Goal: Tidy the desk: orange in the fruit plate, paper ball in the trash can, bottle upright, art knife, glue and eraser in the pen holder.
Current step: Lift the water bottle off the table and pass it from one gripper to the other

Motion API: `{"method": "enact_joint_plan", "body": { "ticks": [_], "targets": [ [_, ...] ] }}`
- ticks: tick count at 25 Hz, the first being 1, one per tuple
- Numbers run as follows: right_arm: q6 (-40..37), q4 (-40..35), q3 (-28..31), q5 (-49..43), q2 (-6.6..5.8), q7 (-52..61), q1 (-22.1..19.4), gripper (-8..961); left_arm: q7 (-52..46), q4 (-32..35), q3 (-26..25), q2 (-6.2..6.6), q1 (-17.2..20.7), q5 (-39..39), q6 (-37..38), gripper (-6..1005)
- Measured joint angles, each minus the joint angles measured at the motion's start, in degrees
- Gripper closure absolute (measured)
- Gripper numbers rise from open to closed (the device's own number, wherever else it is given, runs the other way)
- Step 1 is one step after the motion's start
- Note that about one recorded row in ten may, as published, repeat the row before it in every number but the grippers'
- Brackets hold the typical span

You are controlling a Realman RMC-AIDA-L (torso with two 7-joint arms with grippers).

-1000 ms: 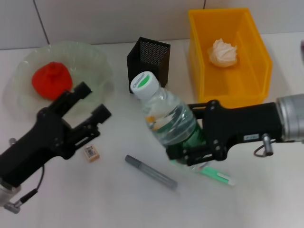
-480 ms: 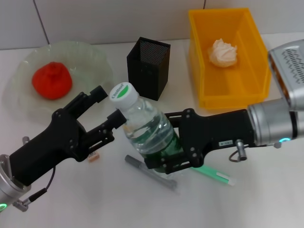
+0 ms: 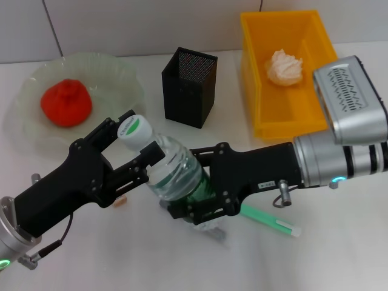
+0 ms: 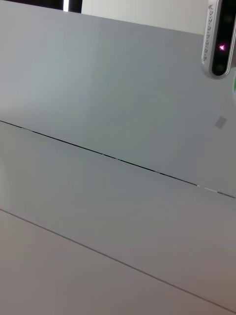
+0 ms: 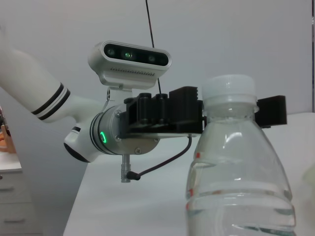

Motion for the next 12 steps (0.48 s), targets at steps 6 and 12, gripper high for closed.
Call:
{"method": "enact_joint_plan", "body": {
  "ticks": [6, 12],
  "targets": [
    [1.5, 0.1, -2.4, 1.5, -0.02, -0.3, 0.7, 192, -0.6, 0.0, 0.0, 0.0, -0.1, 0.0, -0.2, 155],
    [1.6, 0.3, -2.5, 1.9, 0.01, -0.4, 0.9, 192, -2.6, 0.0, -0.2, 0.04, -0.1, -0.3, -0.6, 156]
  ]
}}
